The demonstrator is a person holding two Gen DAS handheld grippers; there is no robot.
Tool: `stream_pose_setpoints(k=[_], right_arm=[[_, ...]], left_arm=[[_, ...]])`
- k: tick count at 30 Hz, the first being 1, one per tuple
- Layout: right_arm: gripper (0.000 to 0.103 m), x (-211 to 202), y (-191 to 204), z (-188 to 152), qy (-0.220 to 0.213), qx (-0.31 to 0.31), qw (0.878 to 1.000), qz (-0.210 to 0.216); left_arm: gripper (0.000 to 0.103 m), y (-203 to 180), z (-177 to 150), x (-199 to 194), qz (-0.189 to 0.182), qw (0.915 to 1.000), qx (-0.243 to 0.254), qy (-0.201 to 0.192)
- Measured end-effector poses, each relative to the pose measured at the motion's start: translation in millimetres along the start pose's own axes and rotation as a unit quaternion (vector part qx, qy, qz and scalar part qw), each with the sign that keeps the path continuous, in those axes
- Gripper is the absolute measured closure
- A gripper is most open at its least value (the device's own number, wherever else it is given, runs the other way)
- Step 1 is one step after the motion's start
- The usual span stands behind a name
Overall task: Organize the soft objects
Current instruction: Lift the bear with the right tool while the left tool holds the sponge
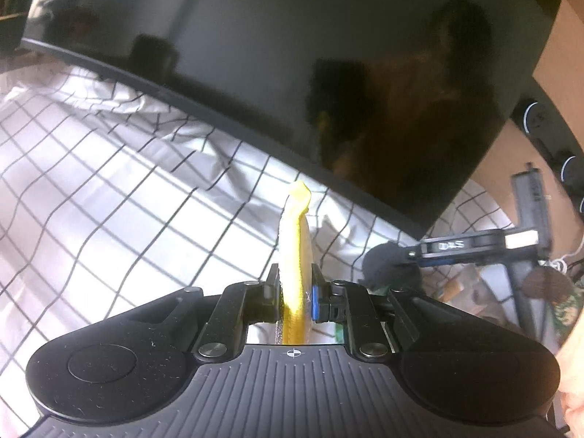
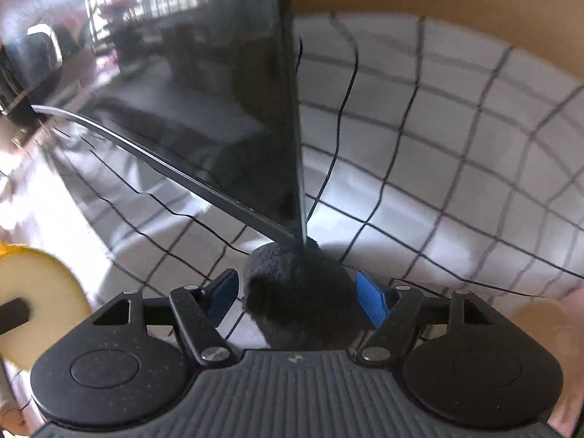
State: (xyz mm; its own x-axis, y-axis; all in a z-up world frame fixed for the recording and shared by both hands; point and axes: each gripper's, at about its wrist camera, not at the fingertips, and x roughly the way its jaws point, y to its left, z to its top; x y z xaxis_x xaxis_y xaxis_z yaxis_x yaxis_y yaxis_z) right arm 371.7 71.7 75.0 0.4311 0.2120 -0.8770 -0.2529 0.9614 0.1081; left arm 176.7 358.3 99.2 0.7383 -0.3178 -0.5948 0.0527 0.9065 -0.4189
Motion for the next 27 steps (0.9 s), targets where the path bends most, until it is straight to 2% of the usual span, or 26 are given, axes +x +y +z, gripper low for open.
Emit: stream_pose_setpoints(k=[3, 6, 9, 14, 21, 25, 27], right_arm=[[0.031, 17.3, 5.5, 3.6, 0.001, -0.015, 1.000, -0.026], [0.032, 19.1, 9.7, 2.4, 0.008, -0.031, 0.999, -0.026], [0.038, 12.7, 16.4, -2.8, 0.012, -0.065, 0.997, -0.031], [0.043, -12.8, 15.9, -13.1, -0.006, -0.063, 0.998, -0.026], [0.044, -97.7, -0.7, -19.7, -0.061, -0.061, 0.996, -0.001], [0.044, -158.0, -13.9, -23.3, -0.111, -0.057, 0.992, 0.005], [0.044, -194.7, -27.5, -28.9, -0.144, -0.054, 0.988, -0.005]], left_arm=[[0.086, 5.0, -3.5, 3.4, 0.003, 0.9999, 0.002, 0.010], [0.086, 6.7, -6.9, 8.6, 0.005, 0.9998, 0.003, 0.019], [0.086, 5.5, -9.7, 11.5, 0.007, 0.9997, 0.003, 0.024], [0.086, -6.1, -7.5, 9.4, 0.007, 0.9996, 0.020, 0.021], [0.086, -25.4, 16.5, -6.9, 0.016, 0.9991, 0.033, -0.020], [0.086, -55.8, 36.7, -11.6, -0.006, 0.9979, 0.043, -0.048], [0.086, -79.7, 46.2, -9.4, -0.028, 0.9965, 0.055, -0.057]])
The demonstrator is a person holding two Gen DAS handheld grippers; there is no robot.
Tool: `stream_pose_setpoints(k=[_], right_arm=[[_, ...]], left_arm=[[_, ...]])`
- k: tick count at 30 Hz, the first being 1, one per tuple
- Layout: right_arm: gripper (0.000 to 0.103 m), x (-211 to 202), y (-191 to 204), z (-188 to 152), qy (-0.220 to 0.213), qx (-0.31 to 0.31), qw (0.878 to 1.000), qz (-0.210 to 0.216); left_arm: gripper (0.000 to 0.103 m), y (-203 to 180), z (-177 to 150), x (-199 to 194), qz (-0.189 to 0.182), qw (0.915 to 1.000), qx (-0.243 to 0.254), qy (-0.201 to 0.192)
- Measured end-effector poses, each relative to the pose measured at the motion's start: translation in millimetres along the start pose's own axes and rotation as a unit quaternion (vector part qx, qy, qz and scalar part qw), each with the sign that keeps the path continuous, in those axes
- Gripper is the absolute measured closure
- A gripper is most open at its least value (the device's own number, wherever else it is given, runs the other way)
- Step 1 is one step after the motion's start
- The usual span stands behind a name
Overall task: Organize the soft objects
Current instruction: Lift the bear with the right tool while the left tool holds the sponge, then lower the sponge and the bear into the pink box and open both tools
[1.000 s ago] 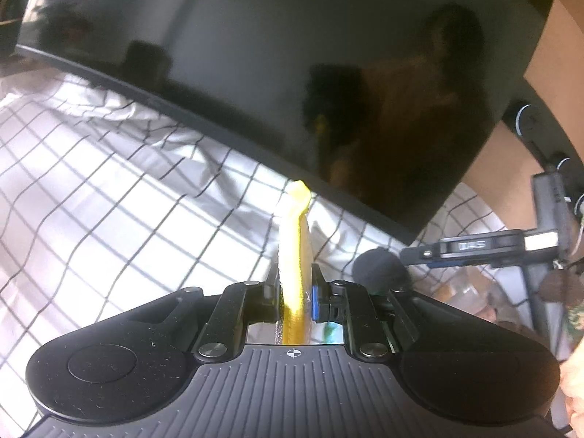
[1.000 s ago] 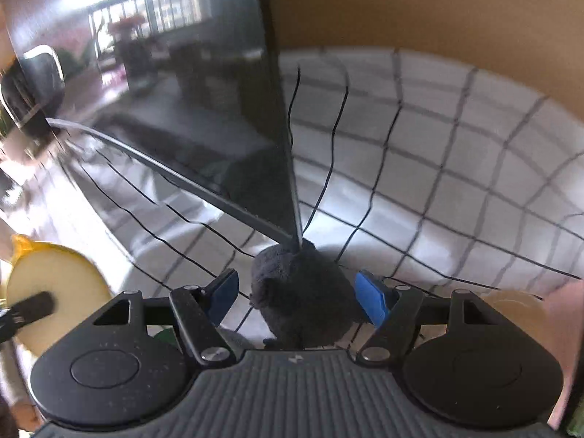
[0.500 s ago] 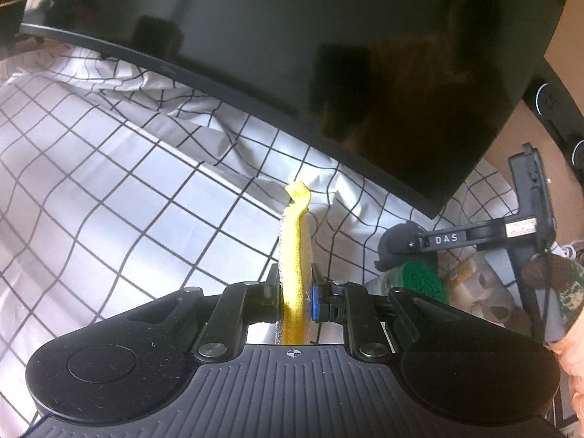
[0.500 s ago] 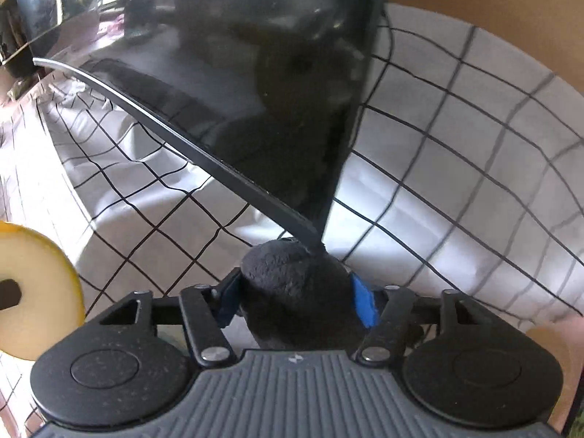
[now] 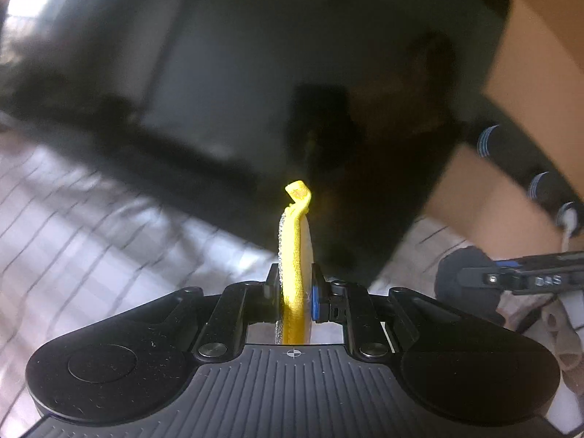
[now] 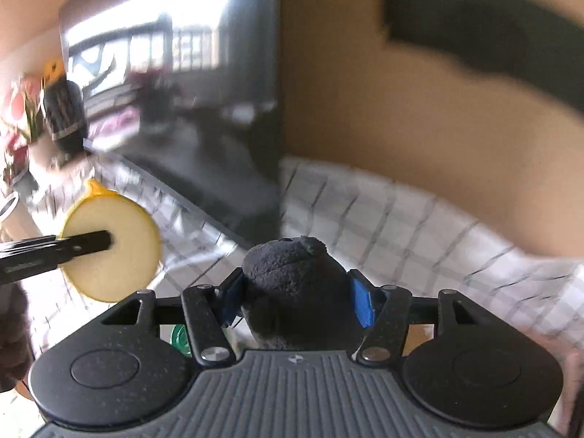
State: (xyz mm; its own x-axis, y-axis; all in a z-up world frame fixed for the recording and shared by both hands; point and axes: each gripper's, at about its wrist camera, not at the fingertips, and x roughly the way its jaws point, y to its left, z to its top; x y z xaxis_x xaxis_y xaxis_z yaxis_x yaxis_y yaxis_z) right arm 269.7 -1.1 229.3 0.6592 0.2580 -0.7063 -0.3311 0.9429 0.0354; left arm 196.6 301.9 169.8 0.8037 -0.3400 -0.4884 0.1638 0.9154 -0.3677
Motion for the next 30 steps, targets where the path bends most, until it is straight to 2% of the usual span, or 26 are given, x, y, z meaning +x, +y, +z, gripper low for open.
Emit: stream_pose_setpoints(k=[5, 10, 12, 16, 18, 20, 21, 22, 24, 25, 29, 30], right_arm=[[0.044, -81.7, -46.8, -5.1, -0.065, 0.017, 0.997, -0.043], [0.043, -133.7, -98.3, -27.1, -0.097, 0.049, 0.989, -0.095], [0.043, -143.8, -119.5, -39.1, -0.099, 0.064, 0.985, -0.122], [0.043, -148.4, -160.0, -62.7, -0.089, 0.108, 0.979, -0.147], [0.043, -144.9, -178.8, -70.6, -0.084, 0.131, 0.975, -0.158], [0.043, -137.7, -196.3, -80.1, -0.076, 0.147, 0.971, -0.172], [0.043, -132.0, -203.3, -83.3, -0.071, 0.152, 0.970, -0.179], [0.043, -123.9, -211.8, -87.4, -0.065, 0.159, 0.968, -0.184], [0.043, -104.8, -226.0, -95.1, -0.053, 0.187, 0.964, -0.183], [0.043, -96.3, -234.5, -99.7, -0.047, 0.203, 0.962, -0.178], [0.043, -59.2, -256.1, -120.4, -0.016, 0.249, 0.954, -0.164], [0.043, -43.8, -260.3, -123.7, -0.003, 0.254, 0.954, -0.161]], left_arm=[[0.086, -79.4, 15.5, 21.6, -0.081, 0.9957, 0.045, -0.005], [0.086, -162.7, 2.4, 60.2, -0.165, 0.9828, 0.071, 0.042], [0.086, -198.6, -9.8, 80.3, -0.199, 0.9740, 0.082, 0.072], [0.086, -257.0, -38.9, 117.9, -0.250, 0.9549, 0.097, 0.126], [0.085, -279.1, -55.8, 142.4, -0.290, 0.9414, 0.071, 0.156], [0.085, -294.8, -74.5, 169.3, -0.312, 0.9306, 0.043, 0.187], [0.085, -302.5, -84.4, 182.0, -0.306, 0.9291, 0.043, 0.203], [0.085, -310.5, -94.8, 196.8, -0.284, 0.9313, 0.056, 0.221], [0.085, -324.1, -117.8, 221.8, -0.212, 0.9377, 0.106, 0.254], [0.083, -326.2, -125.3, 228.1, -0.192, 0.9384, 0.127, 0.258], [0.064, -326.6, -142.6, 232.7, -0.146, 0.9438, 0.188, 0.229], [0.064, -326.1, -143.4, 232.3, -0.141, 0.9432, 0.199, 0.226]])
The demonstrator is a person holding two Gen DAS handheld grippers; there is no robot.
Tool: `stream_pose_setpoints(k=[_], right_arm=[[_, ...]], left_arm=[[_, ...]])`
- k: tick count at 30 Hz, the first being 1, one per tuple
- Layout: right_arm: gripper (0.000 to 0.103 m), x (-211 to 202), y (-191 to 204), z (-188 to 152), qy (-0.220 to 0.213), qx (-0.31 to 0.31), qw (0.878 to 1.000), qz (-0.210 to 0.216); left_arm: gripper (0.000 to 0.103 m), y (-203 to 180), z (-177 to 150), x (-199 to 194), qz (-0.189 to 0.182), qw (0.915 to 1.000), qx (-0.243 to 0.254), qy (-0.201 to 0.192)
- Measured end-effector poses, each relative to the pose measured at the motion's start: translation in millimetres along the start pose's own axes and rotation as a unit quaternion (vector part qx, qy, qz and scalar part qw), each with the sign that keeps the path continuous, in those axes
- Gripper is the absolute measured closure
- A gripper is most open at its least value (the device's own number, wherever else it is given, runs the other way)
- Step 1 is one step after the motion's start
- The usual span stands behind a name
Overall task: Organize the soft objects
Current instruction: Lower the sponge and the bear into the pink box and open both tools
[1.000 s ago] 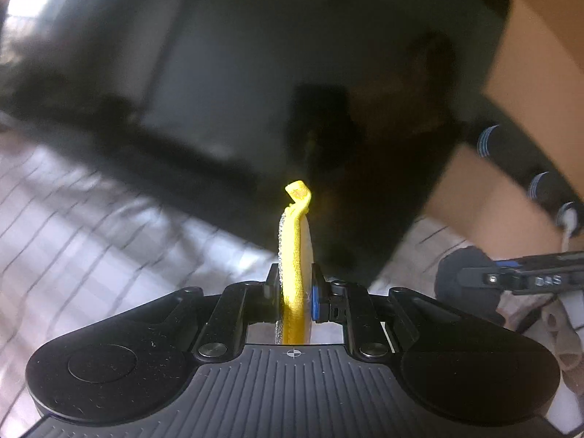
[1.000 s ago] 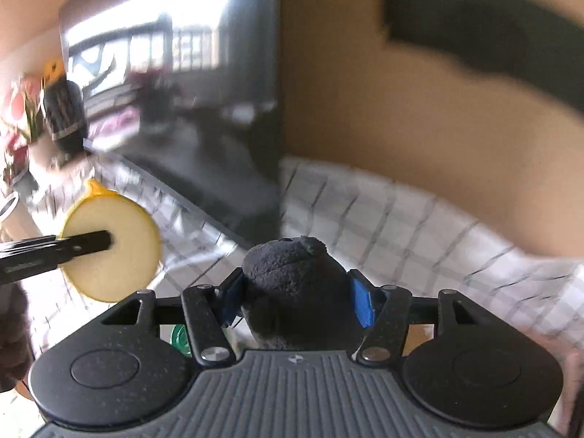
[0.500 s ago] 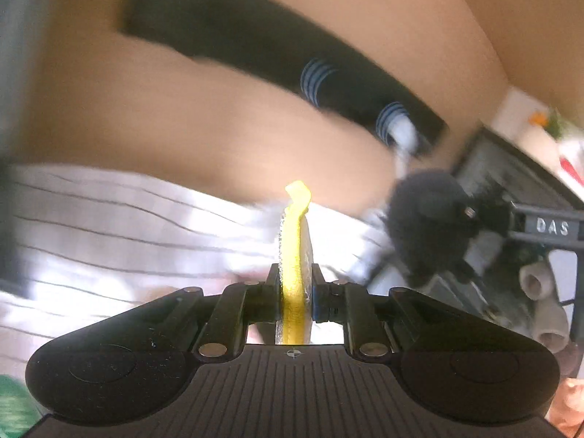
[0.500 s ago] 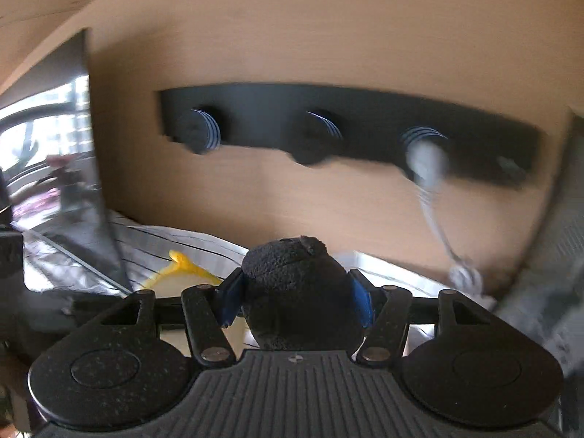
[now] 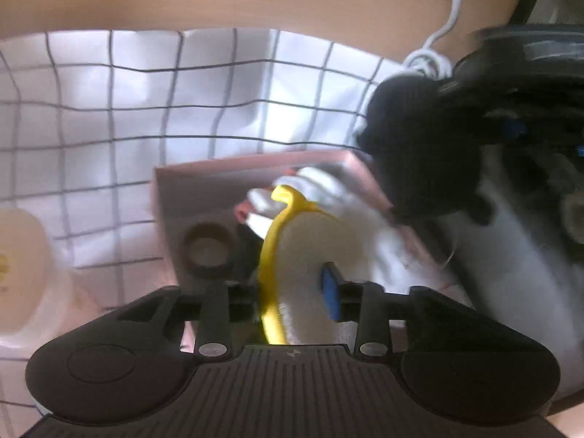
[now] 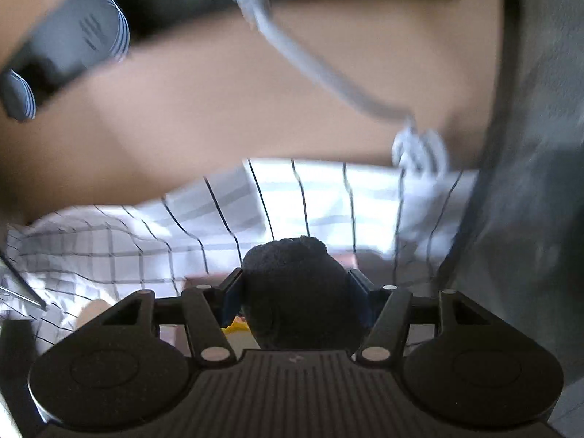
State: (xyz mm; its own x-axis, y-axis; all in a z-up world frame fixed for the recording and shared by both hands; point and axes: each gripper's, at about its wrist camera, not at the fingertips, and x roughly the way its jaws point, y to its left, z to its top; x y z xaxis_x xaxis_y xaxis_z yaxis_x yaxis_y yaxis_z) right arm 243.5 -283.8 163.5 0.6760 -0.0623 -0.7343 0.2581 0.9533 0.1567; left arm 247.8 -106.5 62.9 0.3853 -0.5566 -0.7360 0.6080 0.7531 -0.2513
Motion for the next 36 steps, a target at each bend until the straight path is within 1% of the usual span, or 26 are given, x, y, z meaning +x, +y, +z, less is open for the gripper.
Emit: stream_pose_setpoints(k=[3, 6, 8, 10, 13, 16, 17, 19, 21, 23, 25, 26, 27, 29, 30, 31, 33, 35, 36], right_arm=[[0.043, 42.4, 2.9, -10.4, 0.039, -0.009, 0.999, -0.005], [0.043, 63.2, 7.1, -17.5, 0.051, -0.017, 0.999, -0.012], [0.043, 70.8, 8.5, -17.8, 0.048, -0.022, 0.999, -0.014], [0.042, 75.7, 10.7, -17.0, 0.048, -0.030, 0.998, -0.013], [0.042, 74.9, 14.2, -18.9, 0.044, -0.043, 0.998, -0.012], [0.040, 69.9, 15.7, -18.5, 0.042, -0.050, 0.998, -0.002], [0.039, 65.6, 15.9, -19.4, 0.041, -0.047, 0.998, 0.003], [0.038, 56.1, 15.5, -18.2, 0.036, -0.039, 0.999, 0.011], [0.037, 41.0, 15.6, -16.8, 0.022, -0.028, 0.999, 0.024], [0.036, 25.3, 18.1, -15.7, 0.000, -0.027, 0.999, 0.032], [0.036, 15.5, 20.6, -14.1, -0.020, -0.030, 0.999, 0.025], [0.038, 12.9, 20.9, -13.5, -0.029, -0.031, 0.999, 0.018], [0.046, 15.3, 20.5, -13.7, -0.028, -0.030, 0.999, 0.008], [0.061, 29.4, 17.4, -14.9, 0.007, -0.023, 1.000, 0.005], [0.061, 39.2, 15.5, -18.4, 0.028, -0.019, 0.999, 0.001], [0.061, 44.3, 15.1, -22.8, 0.034, -0.024, 0.999, -0.010], [0.061, 41.2, 14.9, -28.0, 0.028, -0.025, 0.999, -0.011], [0.061, 31.1, 14.6, -28.4, 0.026, -0.020, 0.999, -0.007], [0.061, 22.3, 14.8, -28.1, 0.017, -0.019, 1.000, -0.007]], left_arm=[[0.061, -0.6, -2.9, -7.3, 0.007, 0.9997, 0.022, -0.005], [0.061, -2.6, -5.7, -17.6, 0.018, 0.9986, 0.046, -0.020], [0.063, -5.6, -5.4, -26.2, 0.030, 0.9975, 0.056, -0.031], [0.064, -4.0, -6.0, -36.6, 0.038, 0.9969, 0.050, -0.048], [0.065, -0.1, -4.9, -56.8, 0.035, 0.9959, 0.026, -0.079], [0.065, -0.8, -2.0, -64.0, 0.024, 0.9951, 0.016, -0.094], [0.065, -1.4, -1.0, -61.5, 0.019, 0.9957, 0.017, -0.089], [0.065, -3.4, -1.4, -50.2, 0.007, 0.9976, 0.026, -0.064], [0.065, -6.8, -5.1, -35.8, 0.001, 0.9984, 0.041, -0.038], [0.065, -9.6, -9.5, -24.8, 0.010, 0.9983, 0.051, -0.025], [0.065, -9.9, -10.4, -18.9, 0.025, 0.9977, 0.057, -0.026], [0.065, -8.6, -8.9, -17.5, 0.026, 0.9978, 0.055, -0.025], [0.065, -7.5, -7.4, -16.5, 0.025, 0.9979, 0.054, -0.024], [0.065, -7.8, -5.7, -13.9, 0.028, 0.9972, 0.067, -0.017], [0.065, -9.5, -6.4, -12.7, 0.030, 0.9964, 0.078, -0.016], [0.065, -11.4, -7.3, -13.4, 0.030, 0.9952, 0.091, -0.019], [0.065, -12.8, -8.2, -15.6, 0.024, 0.9946, 0.098, -0.024], [0.065, -11.7, -9.0, -18.5, 0.015, 0.9952, 0.092, -0.028], [0.065, -10.6, -9.3, -20.5, 0.009, 0.9954, 0.089, -0.031]])
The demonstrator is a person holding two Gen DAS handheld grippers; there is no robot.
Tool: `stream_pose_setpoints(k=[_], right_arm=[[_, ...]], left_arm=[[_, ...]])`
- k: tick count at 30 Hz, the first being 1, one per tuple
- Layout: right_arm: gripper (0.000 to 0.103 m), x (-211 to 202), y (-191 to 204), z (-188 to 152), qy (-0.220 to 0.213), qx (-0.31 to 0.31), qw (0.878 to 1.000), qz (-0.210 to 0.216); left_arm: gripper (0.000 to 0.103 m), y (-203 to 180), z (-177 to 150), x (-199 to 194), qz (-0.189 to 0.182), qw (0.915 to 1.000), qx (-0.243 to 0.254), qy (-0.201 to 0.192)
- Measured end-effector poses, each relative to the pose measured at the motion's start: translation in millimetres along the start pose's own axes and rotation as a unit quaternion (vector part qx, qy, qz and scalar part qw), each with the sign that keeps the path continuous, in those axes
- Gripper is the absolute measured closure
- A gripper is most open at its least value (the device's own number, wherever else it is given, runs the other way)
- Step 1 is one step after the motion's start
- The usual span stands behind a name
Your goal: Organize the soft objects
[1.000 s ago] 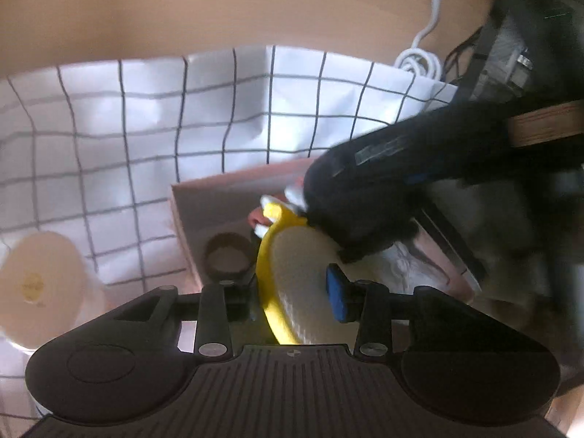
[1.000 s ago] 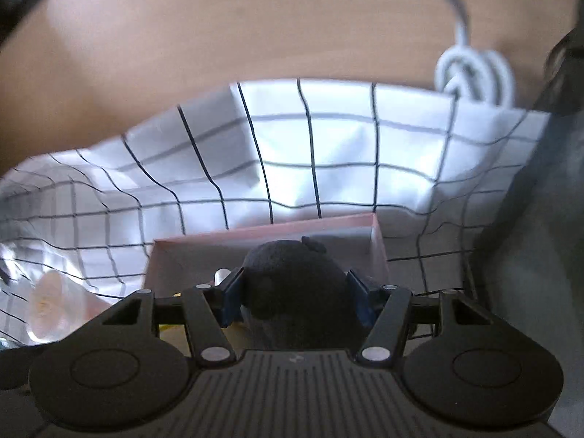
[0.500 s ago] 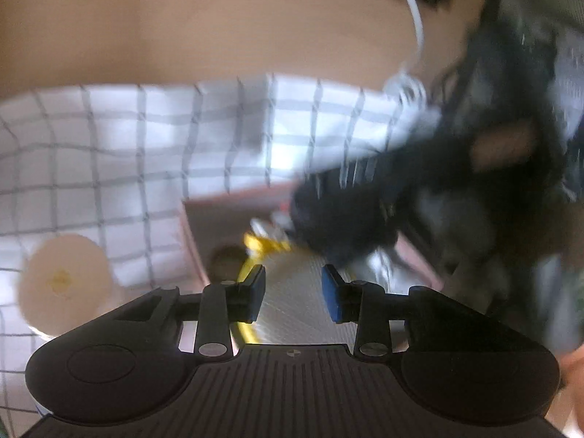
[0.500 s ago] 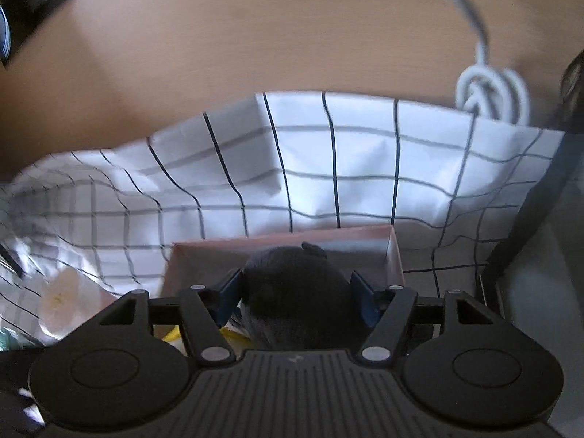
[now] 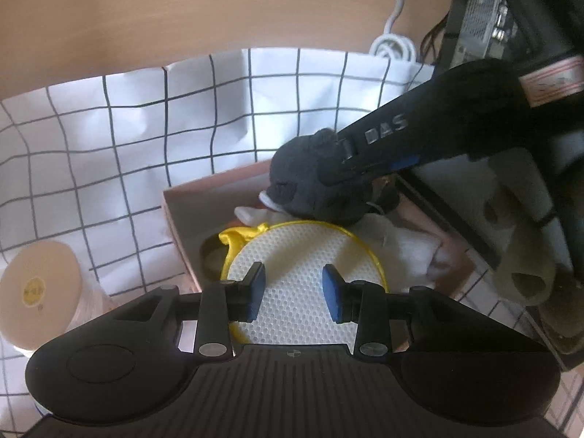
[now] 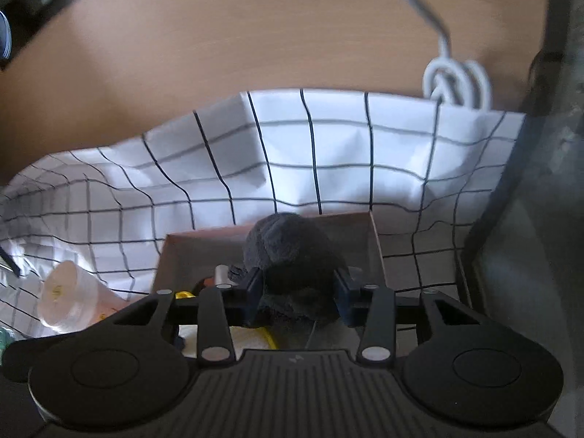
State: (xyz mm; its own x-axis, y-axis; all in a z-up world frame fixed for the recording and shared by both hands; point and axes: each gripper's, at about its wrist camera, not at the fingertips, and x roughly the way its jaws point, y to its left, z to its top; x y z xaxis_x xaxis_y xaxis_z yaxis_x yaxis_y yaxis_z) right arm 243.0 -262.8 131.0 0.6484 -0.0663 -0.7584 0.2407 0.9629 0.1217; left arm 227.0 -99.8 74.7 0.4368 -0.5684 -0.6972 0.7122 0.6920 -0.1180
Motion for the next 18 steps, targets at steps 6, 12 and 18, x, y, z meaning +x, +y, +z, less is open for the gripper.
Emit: stream_pose_setpoints(k=[6, 12, 18], right_arm=[[0.042, -72.0, 0.7, -12.9, -0.087, 0.015, 0.996, -0.018], [0.034, -117.2, 8.8, -61.9, -0.120, 0.001, 0.992, -0.026], [0.032, -118.3, 15.0, -140.8, -0.071, -0.060, 0.996, 0.018]], left_arm=[[0.065, 0.9, -1.7, -42.0, -0.004, 0.9980, -0.014, -0.061], [0.065, -1.1, -29.5, -92.2, 0.016, 0.9953, -0.007, -0.095], [0.065, -10.9, -96.3, -123.9, 0.060, 0.9961, -0.011, -0.063]])
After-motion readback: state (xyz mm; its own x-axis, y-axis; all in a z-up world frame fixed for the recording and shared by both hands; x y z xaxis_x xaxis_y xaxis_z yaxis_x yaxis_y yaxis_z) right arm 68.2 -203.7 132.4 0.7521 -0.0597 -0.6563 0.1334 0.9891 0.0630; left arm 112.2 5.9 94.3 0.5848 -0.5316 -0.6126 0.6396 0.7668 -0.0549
